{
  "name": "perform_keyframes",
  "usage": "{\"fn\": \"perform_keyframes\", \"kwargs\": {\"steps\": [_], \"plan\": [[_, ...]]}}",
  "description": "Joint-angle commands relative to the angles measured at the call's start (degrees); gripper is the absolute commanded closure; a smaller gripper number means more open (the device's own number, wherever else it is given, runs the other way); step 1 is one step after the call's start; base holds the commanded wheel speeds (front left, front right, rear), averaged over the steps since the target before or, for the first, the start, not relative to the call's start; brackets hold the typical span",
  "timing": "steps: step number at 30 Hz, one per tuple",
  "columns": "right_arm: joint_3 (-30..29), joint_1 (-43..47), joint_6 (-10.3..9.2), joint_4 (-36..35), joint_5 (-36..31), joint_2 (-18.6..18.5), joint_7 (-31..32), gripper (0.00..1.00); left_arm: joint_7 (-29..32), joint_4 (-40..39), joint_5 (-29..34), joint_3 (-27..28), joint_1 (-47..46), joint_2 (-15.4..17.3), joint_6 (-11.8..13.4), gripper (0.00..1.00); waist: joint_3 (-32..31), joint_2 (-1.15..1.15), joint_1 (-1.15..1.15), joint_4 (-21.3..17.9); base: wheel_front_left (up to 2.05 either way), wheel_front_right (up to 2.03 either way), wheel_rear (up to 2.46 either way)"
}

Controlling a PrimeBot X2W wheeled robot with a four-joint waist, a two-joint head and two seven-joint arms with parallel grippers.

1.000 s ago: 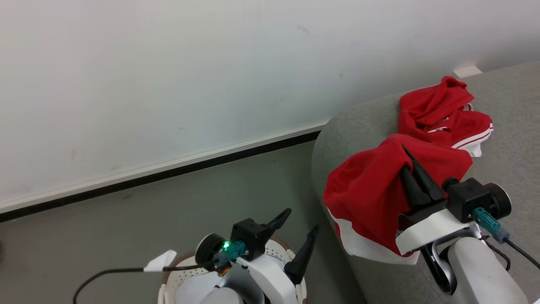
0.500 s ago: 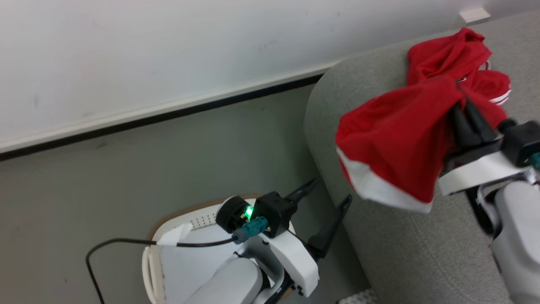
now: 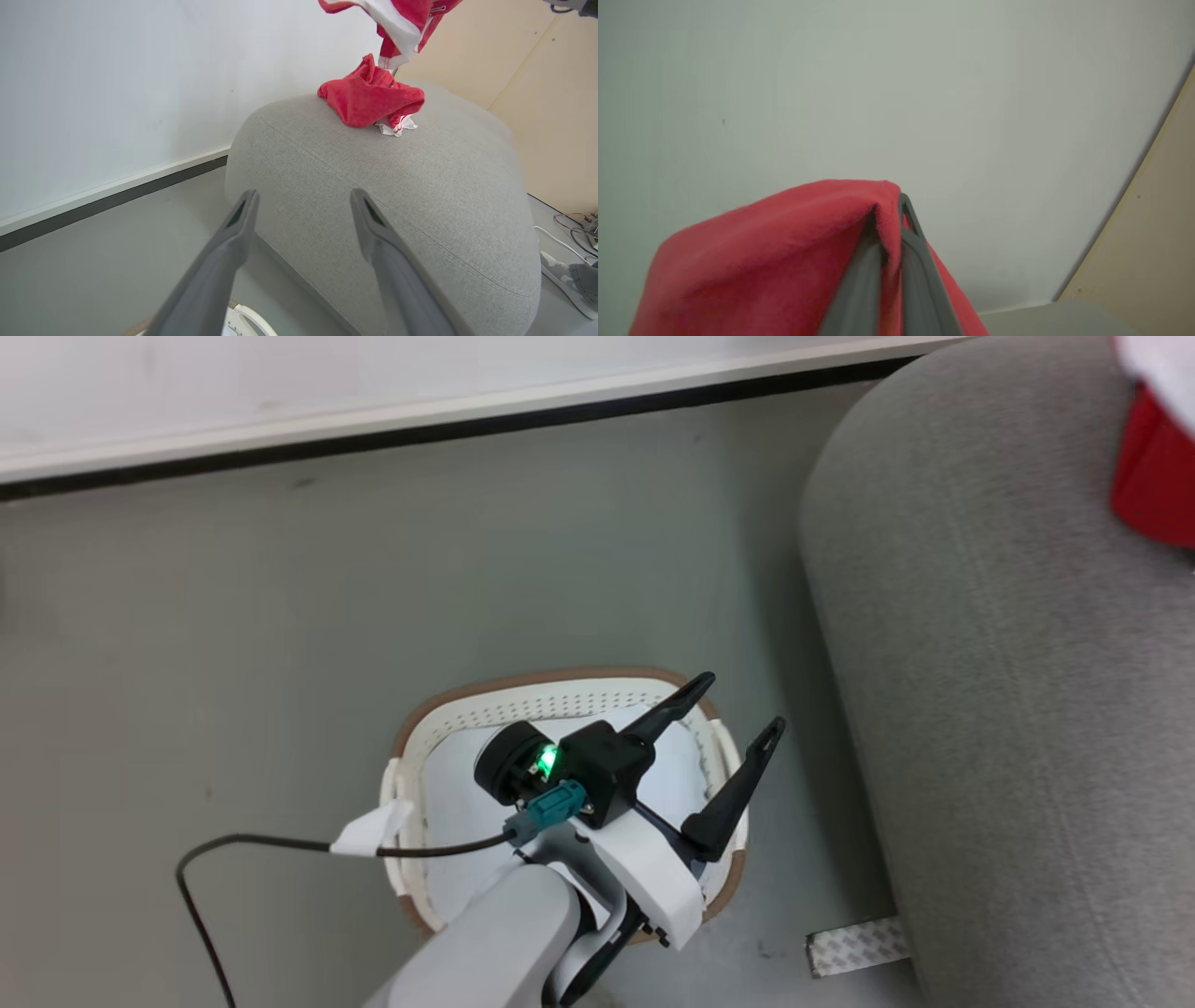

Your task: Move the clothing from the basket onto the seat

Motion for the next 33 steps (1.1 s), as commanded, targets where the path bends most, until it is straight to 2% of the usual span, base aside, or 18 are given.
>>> {"fn": "perform_keyframes", "kwargs": {"steps": [1,6,11,13,14,15,19,22,27,33], "plan": [[-2.92,-1.04,-0.13,2.56,-2.68,-2.10,-0.35,1.00,-0.61,0.07,0.10,0.24,-0.58,0.42,-0.05,0.00,1.77,-0.01,-0.02,2.06,0.00,0.00,0.00],[-14.08,2.23,-0.13,9.80,-10.63,-5.70,-0.89,1.00,-1.18,0.10,-0.33,0.58,-0.16,1.19,0.39,0.00,2.71,-0.01,-0.02,2.99,0.00,0.00,0.00],[-24.41,10.62,-0.13,13.96,-19.26,-2.92,-1.58,1.00,-1.40,0.04,-0.59,0.77,0.59,2.08,0.67,0.00,2.70,-0.01,-0.02,2.54,0.00,0.00,0.00],[-28.29,13.61,-0.13,14.40,-21.37,-0.32,-2.05,0.63,-1.33,-0.03,-0.80,0.96,0.79,2.47,0.95,0.00,2.40,-0.01,-0.02,2.03,0.00,0.00,0.00],[-29.69,14.98,-0.13,14.39,-22.38,0.96,-2.16,0.26,-1.34,-0.10,-0.90,1.07,1.00,2.64,1.01,0.00,2.15,-0.01,-0.02,1.72,0.00,0.00,0.00],[-30.79,15.89,-0.13,14.03,-23.14,1.88,-2.44,0.00,-1.35,-0.20,-0.97,1.15,1.14,2.83,1.16,0.00,1.87,-0.01,-0.02,1.38,0.00,0.00,0.00],[-32.71,18.26,-0.13,12.30,-25.03,5.54,-2.92,0.00,-1.54,-0.44,-1.34,1.55,1.71,3.39,1.59,0.00,0.69,-0.01,-0.02,0.21,0.00,0.00,0.00],[-32.35,20.00,-0.13,8.81,-23.61,8.74,-3.02,0.00,-1.61,-0.46,-1.82,1.85,2.42,3.74,1.89,0.00,-0.84,-0.01,-0.02,-0.64,0.00,0.00,0.00],[-27.05,26.63,-0.13,-1.27,-19.59,12.36,-3.02,0.00,-2.24,-0.57,-3.11,2.79,4.37,4.37,3.02,0.00,-4.02,-0.01,-0.02,-1.44,0.00,0.00,0.00],[-18.98,35.60,-0.13,-14.19,-12.69,15.92,-2.95,0.00,-3.76,-0.01,-4.66,5.62,7.45,5.54,5.67,0.00,-8.32,-0.01,-0.02,-1.28,0.00,0.00,0.00]]}}
